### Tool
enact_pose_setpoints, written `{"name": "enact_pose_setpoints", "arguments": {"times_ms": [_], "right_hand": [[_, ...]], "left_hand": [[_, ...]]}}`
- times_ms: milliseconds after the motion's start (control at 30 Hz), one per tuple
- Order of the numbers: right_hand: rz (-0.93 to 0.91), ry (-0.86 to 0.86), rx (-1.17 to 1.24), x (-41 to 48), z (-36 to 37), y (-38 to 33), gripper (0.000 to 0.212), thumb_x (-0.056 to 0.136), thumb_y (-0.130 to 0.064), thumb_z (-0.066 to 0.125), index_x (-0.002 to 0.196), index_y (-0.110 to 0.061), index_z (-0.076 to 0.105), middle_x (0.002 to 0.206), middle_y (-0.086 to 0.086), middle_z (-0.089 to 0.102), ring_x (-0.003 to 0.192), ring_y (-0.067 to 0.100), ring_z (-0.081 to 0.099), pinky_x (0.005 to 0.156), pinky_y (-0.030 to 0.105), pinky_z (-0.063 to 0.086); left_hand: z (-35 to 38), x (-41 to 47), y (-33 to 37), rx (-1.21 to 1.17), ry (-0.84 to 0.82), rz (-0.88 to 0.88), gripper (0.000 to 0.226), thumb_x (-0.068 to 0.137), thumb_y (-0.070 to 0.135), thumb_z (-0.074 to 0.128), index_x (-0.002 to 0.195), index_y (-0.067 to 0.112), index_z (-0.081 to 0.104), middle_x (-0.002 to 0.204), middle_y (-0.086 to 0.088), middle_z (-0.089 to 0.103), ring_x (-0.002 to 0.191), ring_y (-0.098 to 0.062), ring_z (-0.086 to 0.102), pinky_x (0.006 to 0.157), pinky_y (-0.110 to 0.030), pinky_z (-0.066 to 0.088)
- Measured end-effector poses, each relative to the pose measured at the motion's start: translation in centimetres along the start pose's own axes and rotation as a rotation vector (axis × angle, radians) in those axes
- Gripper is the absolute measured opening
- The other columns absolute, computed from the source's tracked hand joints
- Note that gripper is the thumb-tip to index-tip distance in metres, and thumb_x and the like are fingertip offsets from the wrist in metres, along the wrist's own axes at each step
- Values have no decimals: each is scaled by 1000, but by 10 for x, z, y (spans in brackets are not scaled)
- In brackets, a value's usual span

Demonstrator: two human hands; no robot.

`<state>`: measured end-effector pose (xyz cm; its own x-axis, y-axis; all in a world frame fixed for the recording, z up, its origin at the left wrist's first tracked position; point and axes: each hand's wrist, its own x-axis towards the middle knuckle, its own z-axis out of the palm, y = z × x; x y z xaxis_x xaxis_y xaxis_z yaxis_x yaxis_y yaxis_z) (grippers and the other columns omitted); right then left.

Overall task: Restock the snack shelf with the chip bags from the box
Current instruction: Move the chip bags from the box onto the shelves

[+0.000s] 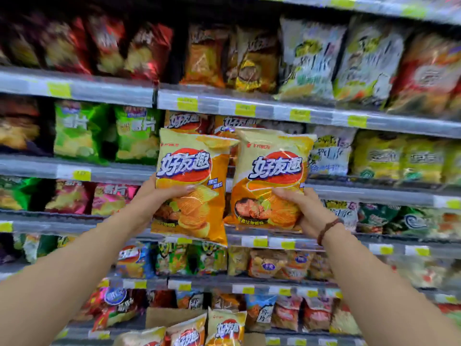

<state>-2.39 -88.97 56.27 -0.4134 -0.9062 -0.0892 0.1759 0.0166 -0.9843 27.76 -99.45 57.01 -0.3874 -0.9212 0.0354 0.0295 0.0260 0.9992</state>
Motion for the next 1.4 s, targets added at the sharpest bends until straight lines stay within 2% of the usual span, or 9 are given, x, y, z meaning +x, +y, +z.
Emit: {"name": "enact_pose_setpoints", "arguments": {"times_ms": [100,233,433,600,767,933,1167,1333,1400], "right_hand": [[-120,-37,-28,-13,-6,-46,116,24,-38,97,127,-5,55,103,9,75,88,24,73,71,41,60],[-213,-45,-25,-19,-8,-91,92,30,-34,96,113,-12,62,106,13,74,93,30,72,81,48,58],[-325,-54,-27,-12,-11,-162,83,27,-36,94,103,-22,62,93,3,77,84,22,74,73,43,61],[-416,-5,11,5,3,-201,115,39,-35,94,137,-10,39,112,8,68,98,25,68,88,46,55],[-493,35,46,37,29,-226,37,79,-7,72,95,-22,43,92,0,63,84,16,63,81,38,52],[-556,-26,63,72,63,-234,88,28,-40,95,101,-22,50,92,-2,73,82,16,72,71,36,59],[-638,-56,4,120,101,-226,104,24,-54,93,118,-29,54,121,1,67,110,22,65,99,47,49],[-652,-87,-42,143,112,-221,54,55,-25,88,100,-34,58,102,-9,69,98,10,65,99,42,49],[-618,-117,-61,149,111,-220,63,47,-34,91,101,-34,58,103,-8,70,99,11,65,97,40,50]], "left_hand": [[22,1,48,-11,12,149,93,20,54,92,104,24,68,91,3,78,86,-18,72,92,-46,53],[44,9,94,-6,27,258,71,30,49,94,88,31,57,78,13,73,71,-10,68,72,-22,55],[43,46,160,-20,11,338,96,28,52,95,117,35,59,109,-2,74,102,-28,69,92,-53,52],[37,71,203,35,-16,434,94,20,54,92,107,34,62,91,5,77,81,-18,72,58,-31,58],[12,104,224,4,56,520,102,25,58,91,119,33,59,110,4,73,103,-21,67,83,-43,57],[-8,134,229,-30,92,562,92,36,46,88,121,30,56,112,1,71,102,-22,68,92,-52,53],[-36,157,218,-13,139,588,65,47,30,92,100,42,56,93,11,73,84,-9,71,60,-32,57],[-49,156,216,38,153,582,91,15,59,88,98,47,55,92,15,72,79,-7,71,51,-24,53],[-50,157,216,47,148,581,94,12,60,88,99,46,55,99,11,70,85,-12,70,54,-26,53]]}}
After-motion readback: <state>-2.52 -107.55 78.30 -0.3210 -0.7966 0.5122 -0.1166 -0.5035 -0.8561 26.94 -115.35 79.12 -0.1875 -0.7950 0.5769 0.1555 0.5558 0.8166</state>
